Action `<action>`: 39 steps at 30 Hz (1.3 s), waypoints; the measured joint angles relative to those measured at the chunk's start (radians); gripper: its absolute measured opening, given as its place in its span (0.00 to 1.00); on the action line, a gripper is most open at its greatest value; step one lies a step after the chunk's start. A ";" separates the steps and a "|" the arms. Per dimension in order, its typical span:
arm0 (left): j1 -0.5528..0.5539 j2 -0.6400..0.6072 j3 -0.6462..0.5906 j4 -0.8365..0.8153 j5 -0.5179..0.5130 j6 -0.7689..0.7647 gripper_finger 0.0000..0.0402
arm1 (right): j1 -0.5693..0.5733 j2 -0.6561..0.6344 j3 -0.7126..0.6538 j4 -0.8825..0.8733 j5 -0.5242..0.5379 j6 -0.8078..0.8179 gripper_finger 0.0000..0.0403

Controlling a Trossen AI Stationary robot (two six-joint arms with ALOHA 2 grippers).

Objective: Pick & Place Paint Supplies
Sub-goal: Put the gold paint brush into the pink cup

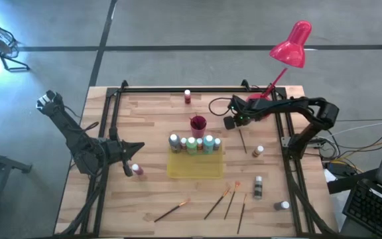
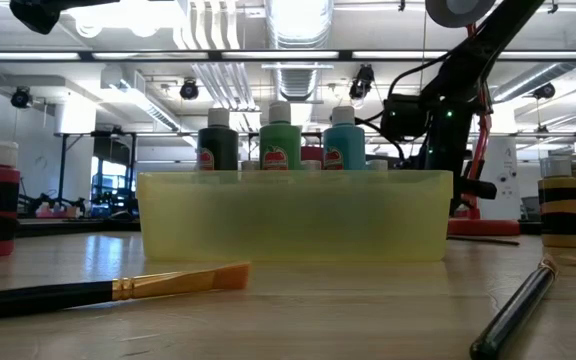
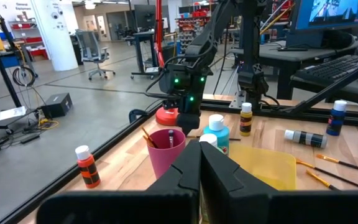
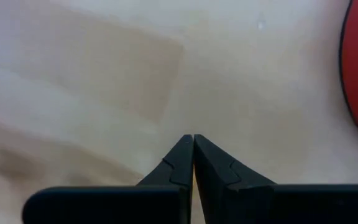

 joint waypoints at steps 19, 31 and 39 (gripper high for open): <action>0.000 0.000 0.000 0.000 0.000 0.000 0.01 | 0.065 -0.210 0.000 0.000 0.013 -0.040 0.02; 0.000 0.000 0.000 0.000 0.000 0.000 0.01 | 0.156 -0.309 0.000 -0.002 0.062 -0.035 0.02; 0.000 0.000 0.000 0.000 0.000 0.000 0.01 | 0.239 -0.393 0.034 0.011 0.131 -0.045 0.02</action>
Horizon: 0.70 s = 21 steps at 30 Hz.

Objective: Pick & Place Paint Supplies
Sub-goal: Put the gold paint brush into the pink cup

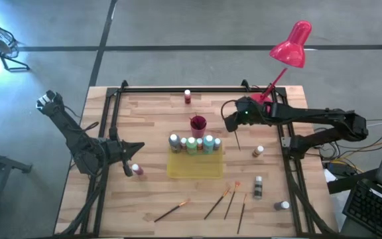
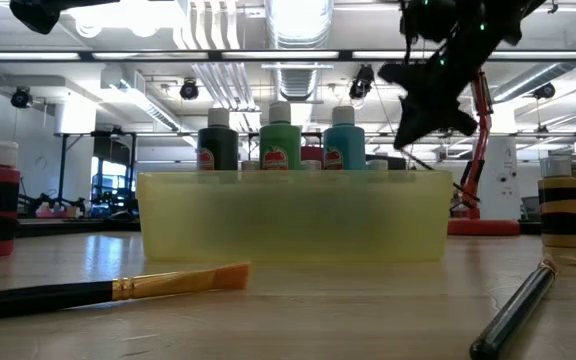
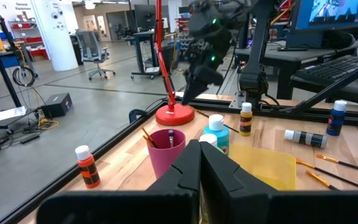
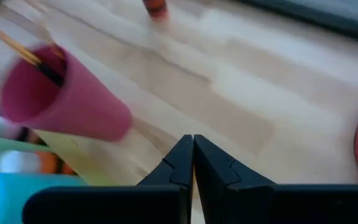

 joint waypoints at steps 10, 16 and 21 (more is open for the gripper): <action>0.000 0.000 0.000 0.000 0.000 0.000 0.01 | 0.146 -0.026 0.177 0.019 0.229 -0.190 0.02; 0.000 0.000 0.000 0.000 0.000 0.000 0.01 | 0.227 -0.026 0.273 0.109 0.312 -0.345 0.02; 0.000 0.000 0.000 0.000 0.000 0.000 0.01 | 0.251 -0.003 0.322 0.249 0.325 -0.466 0.02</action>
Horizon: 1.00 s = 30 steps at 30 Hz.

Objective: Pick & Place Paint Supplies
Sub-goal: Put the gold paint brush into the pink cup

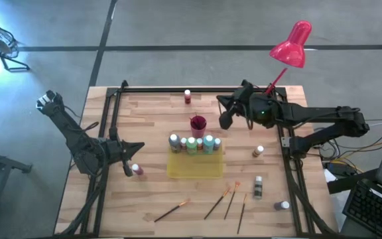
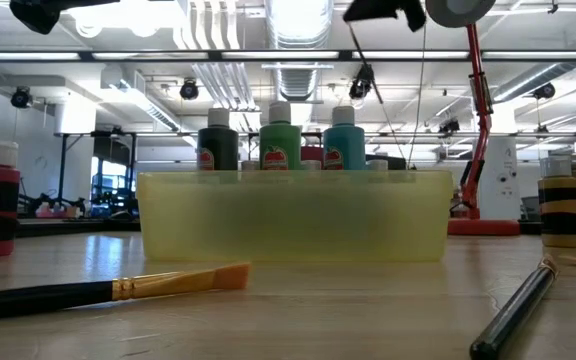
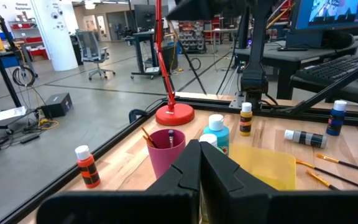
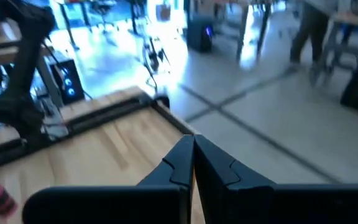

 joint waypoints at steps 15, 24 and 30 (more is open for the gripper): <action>0.000 0.000 0.000 0.000 0.000 0.000 0.01 | 0.018 0.227 0.007 0.500 -0.037 -0.281 0.02; 0.000 0.000 0.000 -0.001 0.000 0.000 0.01 | 0.024 0.279 -0.133 0.758 -0.037 -0.295 0.02; 0.000 0.000 0.000 -0.001 0.000 0.000 0.01 | 0.026 0.266 -0.292 1.005 -0.041 -0.295 0.02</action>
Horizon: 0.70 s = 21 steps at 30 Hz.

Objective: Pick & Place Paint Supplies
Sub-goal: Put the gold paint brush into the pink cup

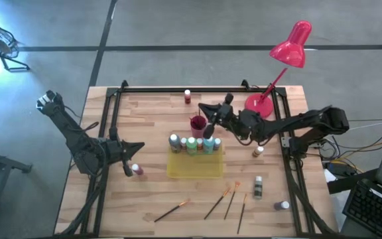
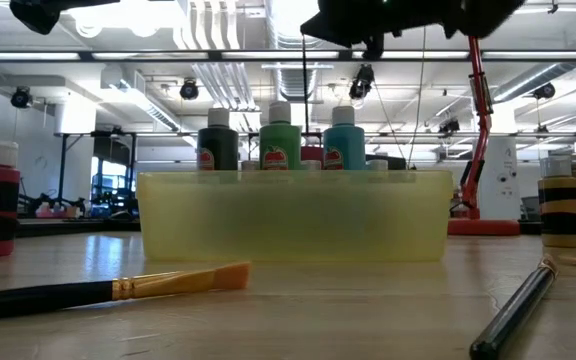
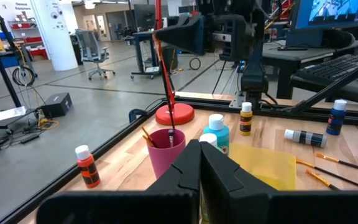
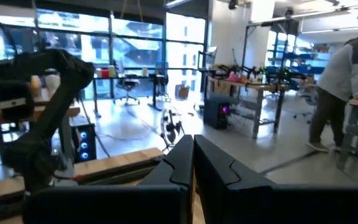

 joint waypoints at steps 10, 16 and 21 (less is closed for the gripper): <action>0.000 0.003 0.000 -0.006 0.000 0.000 0.01 | -0.005 0.039 -0.122 0.215 -0.022 -0.012 0.02; 0.000 0.003 0.000 -0.009 0.000 0.000 0.01 | -0.033 0.085 -0.114 0.216 -0.029 0.010 0.02; 0.000 0.005 0.000 -0.015 0.000 0.000 0.01 | -0.049 0.154 -0.107 0.227 -0.049 0.047 0.02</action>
